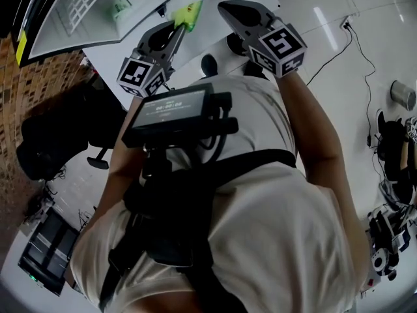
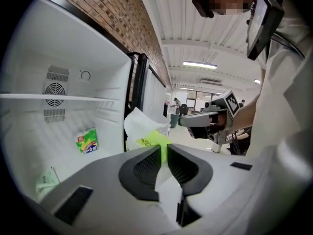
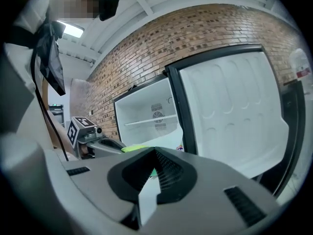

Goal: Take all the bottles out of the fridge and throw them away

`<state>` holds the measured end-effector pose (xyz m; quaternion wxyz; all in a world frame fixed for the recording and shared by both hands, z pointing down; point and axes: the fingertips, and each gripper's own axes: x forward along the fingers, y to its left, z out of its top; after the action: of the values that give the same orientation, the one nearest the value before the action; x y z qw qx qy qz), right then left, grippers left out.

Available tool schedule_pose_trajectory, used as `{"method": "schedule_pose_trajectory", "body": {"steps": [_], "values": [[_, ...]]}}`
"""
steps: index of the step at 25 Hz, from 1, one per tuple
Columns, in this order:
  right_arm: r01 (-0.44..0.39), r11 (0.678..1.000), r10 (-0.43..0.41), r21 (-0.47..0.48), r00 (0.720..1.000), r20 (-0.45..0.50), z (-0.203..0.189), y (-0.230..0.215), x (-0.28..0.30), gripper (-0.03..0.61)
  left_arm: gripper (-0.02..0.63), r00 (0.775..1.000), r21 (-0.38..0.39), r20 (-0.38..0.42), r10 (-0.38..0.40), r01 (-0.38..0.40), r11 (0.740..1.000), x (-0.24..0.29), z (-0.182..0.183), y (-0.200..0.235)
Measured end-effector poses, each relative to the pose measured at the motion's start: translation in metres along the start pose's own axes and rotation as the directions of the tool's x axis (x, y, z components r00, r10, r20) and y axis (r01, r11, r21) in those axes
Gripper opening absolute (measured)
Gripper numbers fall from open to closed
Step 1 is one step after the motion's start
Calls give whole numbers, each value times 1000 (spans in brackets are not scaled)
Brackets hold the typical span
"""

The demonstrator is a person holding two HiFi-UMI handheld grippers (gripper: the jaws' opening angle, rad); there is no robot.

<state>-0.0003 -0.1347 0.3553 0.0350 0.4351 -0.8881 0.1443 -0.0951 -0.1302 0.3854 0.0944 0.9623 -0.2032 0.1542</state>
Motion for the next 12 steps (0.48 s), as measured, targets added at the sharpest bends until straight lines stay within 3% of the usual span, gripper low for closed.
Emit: {"method": "schedule_pose_trajectory", "body": {"steps": [4, 6, 9, 12], "values": [[100, 995, -100, 28, 995, 6, -7, -10, -19, 3, 51, 992, -2, -64, -107, 108, 994, 18, -10, -22], [168, 984, -169, 50, 985, 13, -13, -17, -41, 3, 51, 975, 10, -107, -195, 197, 980, 32, -20, -44], [276, 957, -280, 91, 960, 23, -22, -31, -88, 3, 49, 920, 25, -178, -348, 358, 933, 59, -43, -90], [356, 925, -363, 132, 931, 28, -33, -41, -125, 3, 49, 861, 6, -251, -441, 457, 889, 81, -70, -122]]}}
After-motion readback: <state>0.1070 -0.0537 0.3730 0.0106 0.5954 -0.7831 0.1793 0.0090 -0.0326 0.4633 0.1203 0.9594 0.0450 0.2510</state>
